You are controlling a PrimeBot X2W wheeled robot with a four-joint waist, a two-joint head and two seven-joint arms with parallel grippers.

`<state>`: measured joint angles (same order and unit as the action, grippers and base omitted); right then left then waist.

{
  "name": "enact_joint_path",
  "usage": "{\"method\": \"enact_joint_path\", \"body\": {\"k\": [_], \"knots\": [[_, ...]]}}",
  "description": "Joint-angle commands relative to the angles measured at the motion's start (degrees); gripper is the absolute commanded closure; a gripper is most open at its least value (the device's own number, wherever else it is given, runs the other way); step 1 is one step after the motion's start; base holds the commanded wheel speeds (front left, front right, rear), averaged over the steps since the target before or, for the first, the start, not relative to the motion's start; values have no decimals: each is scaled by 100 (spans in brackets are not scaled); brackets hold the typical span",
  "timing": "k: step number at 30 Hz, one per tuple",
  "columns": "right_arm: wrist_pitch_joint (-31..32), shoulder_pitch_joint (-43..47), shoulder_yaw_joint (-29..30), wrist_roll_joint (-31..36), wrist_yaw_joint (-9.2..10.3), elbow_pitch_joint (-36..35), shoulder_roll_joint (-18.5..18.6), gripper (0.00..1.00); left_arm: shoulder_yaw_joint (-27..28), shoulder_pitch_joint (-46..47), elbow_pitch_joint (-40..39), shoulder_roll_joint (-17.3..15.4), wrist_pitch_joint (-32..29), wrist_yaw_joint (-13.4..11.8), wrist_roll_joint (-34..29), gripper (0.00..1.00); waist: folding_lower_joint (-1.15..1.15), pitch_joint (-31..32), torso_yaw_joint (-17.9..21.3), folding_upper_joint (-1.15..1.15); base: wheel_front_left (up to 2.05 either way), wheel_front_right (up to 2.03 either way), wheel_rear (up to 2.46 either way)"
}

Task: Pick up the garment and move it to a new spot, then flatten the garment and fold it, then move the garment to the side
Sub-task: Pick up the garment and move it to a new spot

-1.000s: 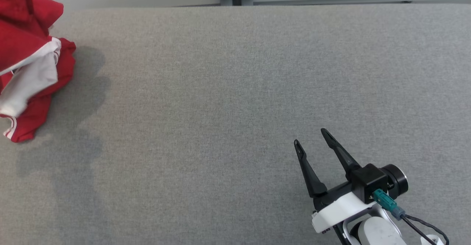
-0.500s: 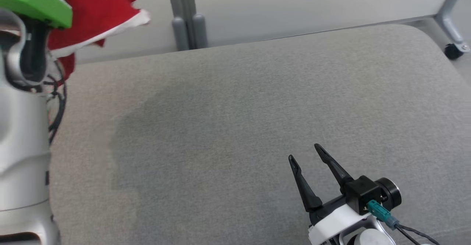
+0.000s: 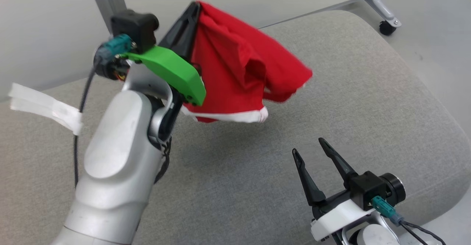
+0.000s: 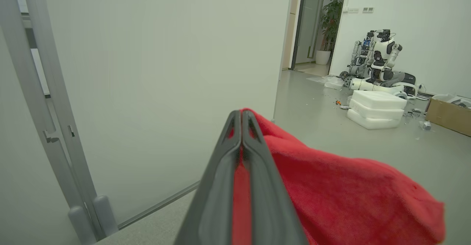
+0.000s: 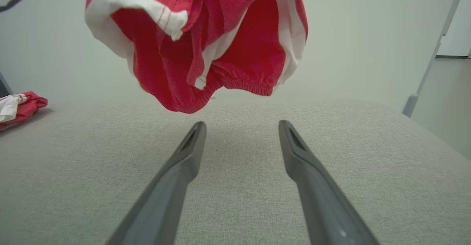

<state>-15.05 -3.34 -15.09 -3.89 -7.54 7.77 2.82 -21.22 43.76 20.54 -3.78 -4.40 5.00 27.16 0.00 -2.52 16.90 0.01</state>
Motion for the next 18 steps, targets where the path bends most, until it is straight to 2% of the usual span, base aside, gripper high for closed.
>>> {"method": "enact_joint_path", "body": {"k": [1,6,7,8,9,14,18], "knots": [[-20,-76,9,-48,10,-32,12,0,-101,-145,227,8,98,-43,-68,100,0,-256,267,-1,0,0,0],[-20,-149,39,-123,10,-81,12,0,-486,-298,1298,50,396,-192,-218,100,0,-473,390,-1,0,0,0],[-20,-152,53,-130,10,-88,12,0,-543,-313,1492,51,434,-229,-273,95,0,-501,388,-1,0,0,0],[-20,-149,76,-125,10,-98,12,0,-609,-339,1704,54,512,-245,-332,28,0,-525,374,-1,0,0,0],[-20,-142,103,-133,10,-104,12,0,-635,-362,1867,56,572,-256,-349,0,0,-539,351,-1,0,0,0],[-20,-83,274,-152,10,-100,12,0,-587,-556,2300,75,1062,-200,12,0,0,-515,45,-1,0,0,0],[-20,6,524,-112,10,-91,14,0,-602,-881,2018,80,1641,-123,507,0,0,-388,-368,-1,0,0,0]]}}
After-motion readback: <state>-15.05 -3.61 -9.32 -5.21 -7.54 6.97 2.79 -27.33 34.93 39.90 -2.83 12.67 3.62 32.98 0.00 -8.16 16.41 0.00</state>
